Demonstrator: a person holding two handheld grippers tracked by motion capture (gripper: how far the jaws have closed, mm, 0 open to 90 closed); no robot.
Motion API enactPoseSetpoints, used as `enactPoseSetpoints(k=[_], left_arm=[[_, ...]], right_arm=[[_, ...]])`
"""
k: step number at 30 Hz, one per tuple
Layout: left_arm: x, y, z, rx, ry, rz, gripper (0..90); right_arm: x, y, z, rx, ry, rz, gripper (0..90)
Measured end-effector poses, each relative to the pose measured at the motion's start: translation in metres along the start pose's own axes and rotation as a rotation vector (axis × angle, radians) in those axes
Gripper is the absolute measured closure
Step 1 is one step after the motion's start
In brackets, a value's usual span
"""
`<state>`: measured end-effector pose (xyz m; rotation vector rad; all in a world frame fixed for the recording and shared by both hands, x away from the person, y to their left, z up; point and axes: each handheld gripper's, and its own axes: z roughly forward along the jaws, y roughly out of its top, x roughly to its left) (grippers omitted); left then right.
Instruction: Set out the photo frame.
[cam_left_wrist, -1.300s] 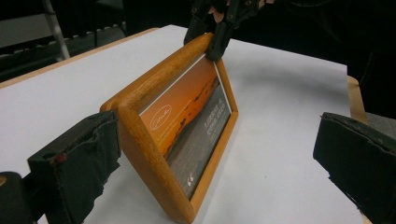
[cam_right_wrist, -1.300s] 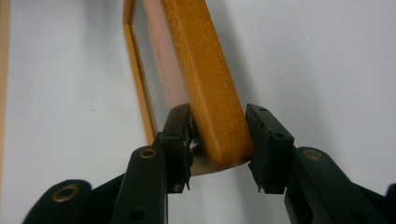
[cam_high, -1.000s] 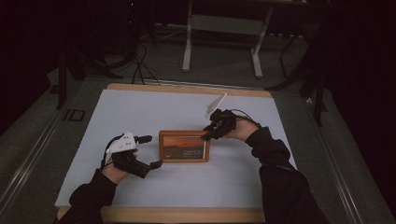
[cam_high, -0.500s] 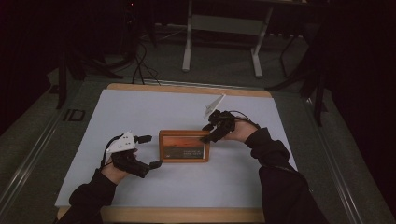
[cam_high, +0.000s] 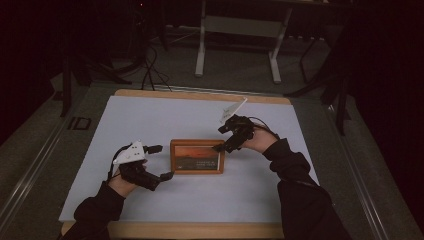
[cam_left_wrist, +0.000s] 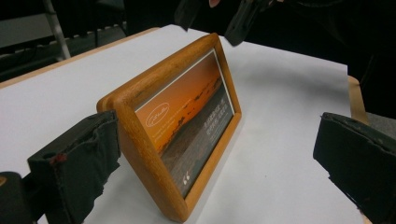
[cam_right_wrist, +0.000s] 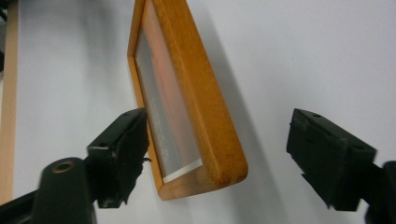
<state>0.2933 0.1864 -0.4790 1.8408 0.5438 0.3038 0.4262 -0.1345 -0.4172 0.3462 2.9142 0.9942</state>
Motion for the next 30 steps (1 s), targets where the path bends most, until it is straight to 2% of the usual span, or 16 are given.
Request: enactPoseSetpoints(k=[3,7,15,17,21,30], left_arm=[[0.000,0.000,0.000,0.002,0.000,-0.003,1.3],[0.001,0.000,0.000,0.003,0.000,-0.005,1.3],[-0.001,-0.001,-0.002,0.002,0.003,-0.004,1.3],[-0.001,-0.001,-0.003,0.004,0.005,-0.003,1.3],[-0.002,-0.002,-0.004,0.007,0.005,-0.003,1.3],[-0.003,-0.005,-0.003,0.015,0.002,-0.011,1.3]], right_arm=[[0.003,-0.001,-0.005,-0.037,-0.015,-0.003,15.0],[0.007,-0.003,-0.010,-0.083,-0.016,0.010,14.4],[0.021,-0.014,-0.029,-0.177,-0.057,0.022,14.2],[0.024,-0.021,-0.034,-0.207,-0.077,0.031,14.3],[0.031,-0.036,-0.045,-0.249,-0.087,0.056,14.3],[0.054,-0.080,-0.051,-0.290,-0.124,0.113,14.3]])
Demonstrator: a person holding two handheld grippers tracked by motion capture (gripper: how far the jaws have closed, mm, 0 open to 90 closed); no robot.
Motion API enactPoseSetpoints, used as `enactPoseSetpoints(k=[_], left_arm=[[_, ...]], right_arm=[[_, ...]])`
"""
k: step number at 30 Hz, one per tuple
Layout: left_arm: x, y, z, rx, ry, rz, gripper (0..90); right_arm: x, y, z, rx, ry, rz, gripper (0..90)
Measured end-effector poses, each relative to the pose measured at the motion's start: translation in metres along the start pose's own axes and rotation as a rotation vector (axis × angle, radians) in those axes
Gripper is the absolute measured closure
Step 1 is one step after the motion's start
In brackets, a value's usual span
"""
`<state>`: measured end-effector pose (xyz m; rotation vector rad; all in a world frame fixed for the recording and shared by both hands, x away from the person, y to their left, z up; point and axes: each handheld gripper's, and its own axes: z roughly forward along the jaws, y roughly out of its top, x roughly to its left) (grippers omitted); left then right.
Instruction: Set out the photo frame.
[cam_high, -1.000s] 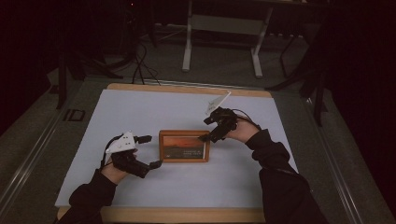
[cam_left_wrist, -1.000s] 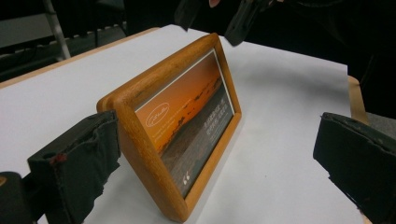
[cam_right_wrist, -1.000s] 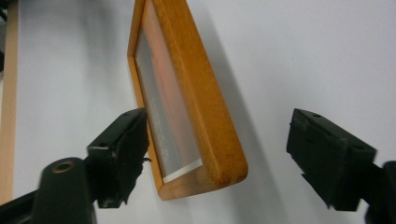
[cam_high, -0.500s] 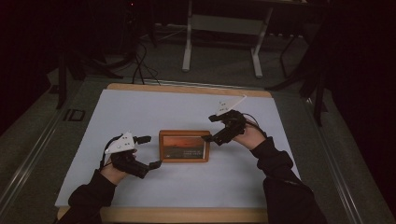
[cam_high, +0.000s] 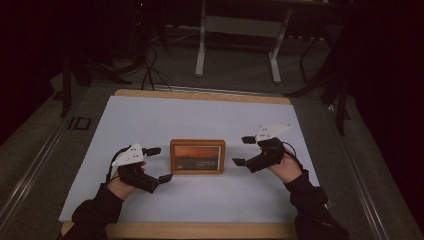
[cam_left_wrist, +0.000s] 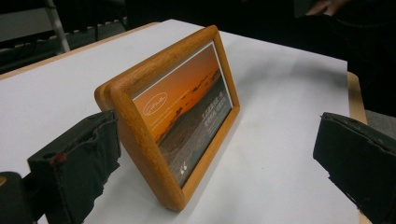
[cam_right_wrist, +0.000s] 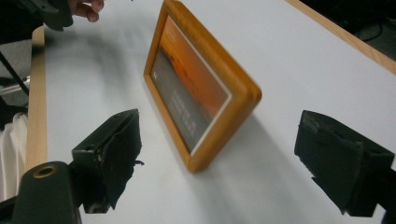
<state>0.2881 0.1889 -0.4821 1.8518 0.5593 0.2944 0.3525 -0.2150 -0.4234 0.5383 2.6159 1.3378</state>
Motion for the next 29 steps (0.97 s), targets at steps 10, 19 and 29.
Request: enactPoseSetpoints(k=[10,19,29], left_arm=[[-0.001,-0.004,-0.002,0.008,-0.001,-0.006,1.3],[-0.002,-0.007,-0.002,0.019,-0.001,-0.003,1.3],[-0.004,-0.008,-0.001,0.024,0.003,0.013,1.3]], right_arm=[[0.020,-0.041,-0.003,-0.024,-0.020,0.051,14.6],[0.033,-0.069,0.000,-0.064,-0.033,0.102,14.7],[0.039,-0.084,0.002,-0.068,-0.066,0.103,14.7]])
